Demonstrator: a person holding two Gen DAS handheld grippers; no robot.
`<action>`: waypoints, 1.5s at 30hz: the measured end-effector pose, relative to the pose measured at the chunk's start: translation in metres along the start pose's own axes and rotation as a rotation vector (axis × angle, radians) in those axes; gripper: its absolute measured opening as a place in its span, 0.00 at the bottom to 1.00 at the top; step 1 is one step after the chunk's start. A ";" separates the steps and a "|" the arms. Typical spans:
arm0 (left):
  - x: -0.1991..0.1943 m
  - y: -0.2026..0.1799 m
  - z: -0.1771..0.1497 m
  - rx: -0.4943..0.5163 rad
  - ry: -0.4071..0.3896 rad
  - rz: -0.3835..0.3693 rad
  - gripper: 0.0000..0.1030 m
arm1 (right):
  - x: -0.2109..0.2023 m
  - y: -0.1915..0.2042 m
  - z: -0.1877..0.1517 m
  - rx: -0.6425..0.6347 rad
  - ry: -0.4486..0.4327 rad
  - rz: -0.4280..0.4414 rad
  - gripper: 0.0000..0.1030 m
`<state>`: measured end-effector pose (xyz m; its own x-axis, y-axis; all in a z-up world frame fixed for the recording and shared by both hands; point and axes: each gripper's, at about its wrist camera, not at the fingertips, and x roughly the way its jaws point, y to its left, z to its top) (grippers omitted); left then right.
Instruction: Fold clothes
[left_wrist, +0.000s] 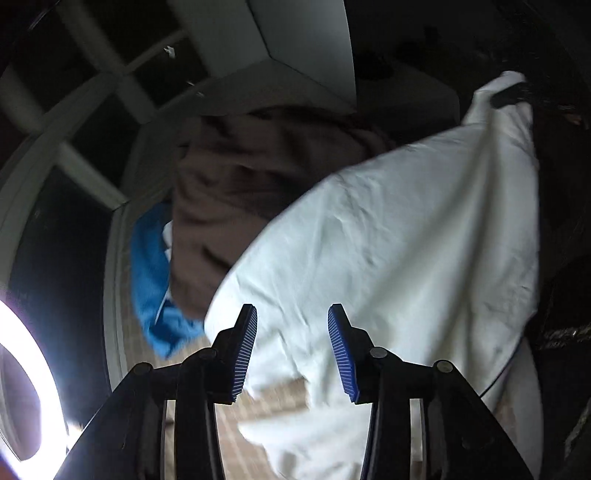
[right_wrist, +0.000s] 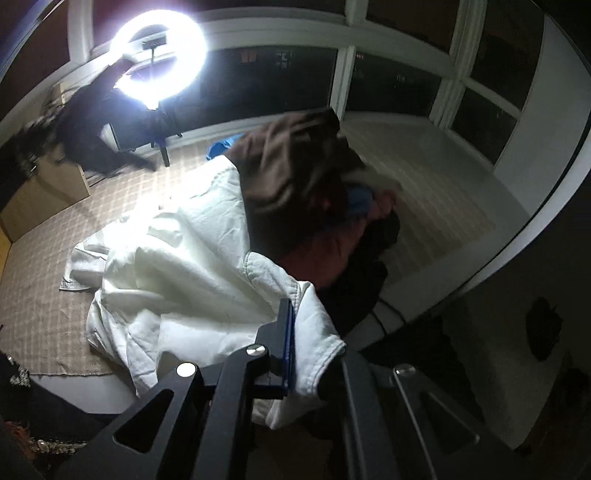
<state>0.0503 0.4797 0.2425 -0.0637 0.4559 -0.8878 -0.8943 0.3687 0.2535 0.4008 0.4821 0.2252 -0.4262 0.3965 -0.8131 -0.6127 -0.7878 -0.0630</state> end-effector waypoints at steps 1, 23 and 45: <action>0.015 0.010 0.008 0.011 0.027 -0.009 0.38 | 0.006 -0.004 0.000 0.005 0.004 0.005 0.04; 0.098 0.068 0.014 0.152 0.107 -0.196 0.40 | 0.057 -0.019 0.027 0.040 0.068 0.087 0.04; -0.096 0.086 -0.101 -0.287 -0.036 0.102 0.00 | 0.005 0.027 0.096 -0.102 -0.187 0.158 0.04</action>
<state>-0.0653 0.3854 0.3108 -0.1483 0.5092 -0.8478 -0.9731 0.0778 0.2169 0.3183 0.5075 0.2751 -0.6324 0.3375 -0.6972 -0.4625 -0.8866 -0.0096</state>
